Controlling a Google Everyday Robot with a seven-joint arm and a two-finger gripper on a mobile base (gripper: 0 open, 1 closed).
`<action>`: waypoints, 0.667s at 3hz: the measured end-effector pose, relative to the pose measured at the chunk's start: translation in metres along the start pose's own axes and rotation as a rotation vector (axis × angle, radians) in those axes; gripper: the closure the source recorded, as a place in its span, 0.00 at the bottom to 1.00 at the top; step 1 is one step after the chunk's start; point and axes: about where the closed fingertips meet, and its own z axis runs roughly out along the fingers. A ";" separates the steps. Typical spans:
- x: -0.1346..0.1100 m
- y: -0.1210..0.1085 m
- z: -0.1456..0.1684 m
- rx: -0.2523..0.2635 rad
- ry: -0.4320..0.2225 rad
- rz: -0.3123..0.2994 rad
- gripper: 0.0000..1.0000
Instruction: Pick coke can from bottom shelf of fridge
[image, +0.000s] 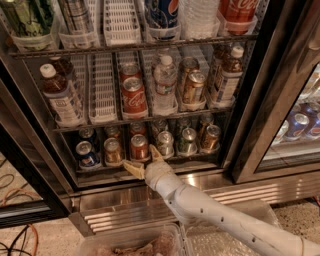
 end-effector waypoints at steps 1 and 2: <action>0.000 -0.003 0.011 -0.014 0.008 -0.004 0.27; -0.003 -0.013 0.028 -0.019 0.004 -0.008 0.30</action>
Offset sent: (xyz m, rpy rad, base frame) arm 0.0329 0.0034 -0.0012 -0.0187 0.0027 0.0242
